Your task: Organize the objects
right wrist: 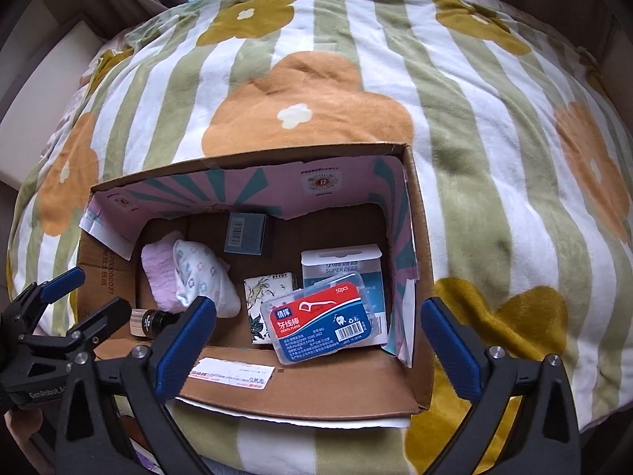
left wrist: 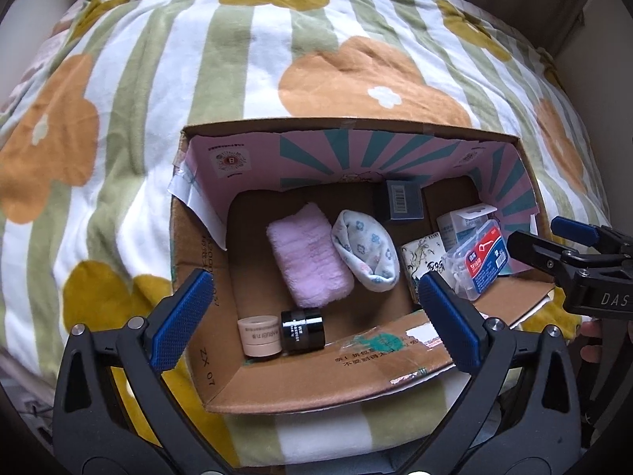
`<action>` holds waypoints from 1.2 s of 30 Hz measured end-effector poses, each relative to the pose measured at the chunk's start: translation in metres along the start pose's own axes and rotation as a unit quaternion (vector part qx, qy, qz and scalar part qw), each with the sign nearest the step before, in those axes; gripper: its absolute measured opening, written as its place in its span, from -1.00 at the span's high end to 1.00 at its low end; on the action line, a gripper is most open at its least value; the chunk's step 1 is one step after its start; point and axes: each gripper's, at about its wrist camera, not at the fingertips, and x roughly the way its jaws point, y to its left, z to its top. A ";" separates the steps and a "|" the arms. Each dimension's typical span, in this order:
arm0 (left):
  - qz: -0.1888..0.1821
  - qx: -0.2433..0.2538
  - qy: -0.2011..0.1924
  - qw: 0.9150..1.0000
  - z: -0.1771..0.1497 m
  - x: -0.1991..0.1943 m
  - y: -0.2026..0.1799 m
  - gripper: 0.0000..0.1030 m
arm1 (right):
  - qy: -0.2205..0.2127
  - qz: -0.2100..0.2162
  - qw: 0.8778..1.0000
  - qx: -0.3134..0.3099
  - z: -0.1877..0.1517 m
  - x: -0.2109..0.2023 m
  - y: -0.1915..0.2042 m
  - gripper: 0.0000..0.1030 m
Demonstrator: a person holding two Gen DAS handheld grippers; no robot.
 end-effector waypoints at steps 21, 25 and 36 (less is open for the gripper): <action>0.036 -0.026 -0.092 0.995 0.064 -0.136 0.004 -1.00 | -0.072 -0.027 0.997 -0.010 0.039 -0.108 0.022 -0.99; 0.047 -0.009 -0.107 0.993 0.069 -0.155 -0.001 -1.00 | -0.097 -0.026 0.995 -0.016 0.047 -0.132 0.025 -0.99; 0.041 -0.017 -0.123 0.991 0.080 -0.162 0.004 -1.00 | -0.115 -0.031 0.993 -0.011 0.060 -0.148 0.027 -0.99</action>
